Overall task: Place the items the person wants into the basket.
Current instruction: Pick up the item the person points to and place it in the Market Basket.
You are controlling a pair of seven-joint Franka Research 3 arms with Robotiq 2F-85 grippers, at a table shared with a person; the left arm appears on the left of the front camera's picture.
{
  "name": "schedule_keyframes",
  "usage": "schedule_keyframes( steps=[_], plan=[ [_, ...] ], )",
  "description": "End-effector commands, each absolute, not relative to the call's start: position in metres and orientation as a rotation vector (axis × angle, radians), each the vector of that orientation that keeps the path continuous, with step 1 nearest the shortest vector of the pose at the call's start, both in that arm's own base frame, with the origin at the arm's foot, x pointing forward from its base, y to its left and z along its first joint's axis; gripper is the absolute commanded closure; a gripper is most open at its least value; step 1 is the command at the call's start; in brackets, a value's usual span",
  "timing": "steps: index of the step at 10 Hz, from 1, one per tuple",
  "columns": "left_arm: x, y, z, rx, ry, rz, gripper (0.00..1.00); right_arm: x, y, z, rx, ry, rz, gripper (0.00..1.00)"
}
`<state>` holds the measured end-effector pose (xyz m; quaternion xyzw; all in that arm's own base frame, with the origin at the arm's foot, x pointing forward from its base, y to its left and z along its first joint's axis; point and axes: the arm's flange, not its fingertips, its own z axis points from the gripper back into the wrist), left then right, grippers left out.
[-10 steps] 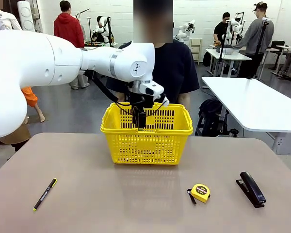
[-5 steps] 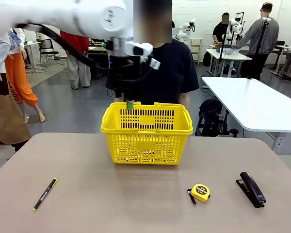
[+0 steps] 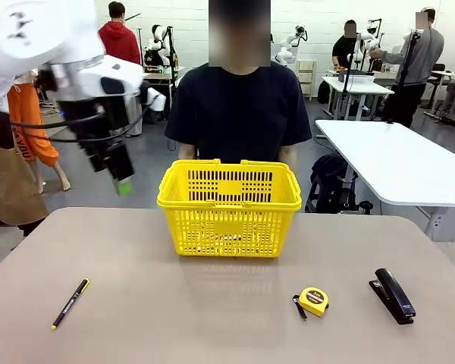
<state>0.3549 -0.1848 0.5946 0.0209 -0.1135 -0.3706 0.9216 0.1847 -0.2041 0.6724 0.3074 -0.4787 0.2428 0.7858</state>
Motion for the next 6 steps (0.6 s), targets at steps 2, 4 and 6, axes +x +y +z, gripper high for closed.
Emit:
schedule_keyframes(
  steps=[2,4,6],
  plan=[
    [0.35,-0.175,0.588,0.003,-0.283,-0.656,0.0,0.185,-0.202,0.673,0.684,-1.047,0.541,0.0],
    [0.359,-0.171,0.586,-0.003,-0.252,-0.601,0.0,0.185,-0.202,0.673,0.684,-1.047,0.541,0.0],
    [0.35,-0.171,0.592,0.027,-0.255,-0.663,0.0,0.185,-0.202,0.673,0.684,-1.047,0.541,0.0]
  ],
)
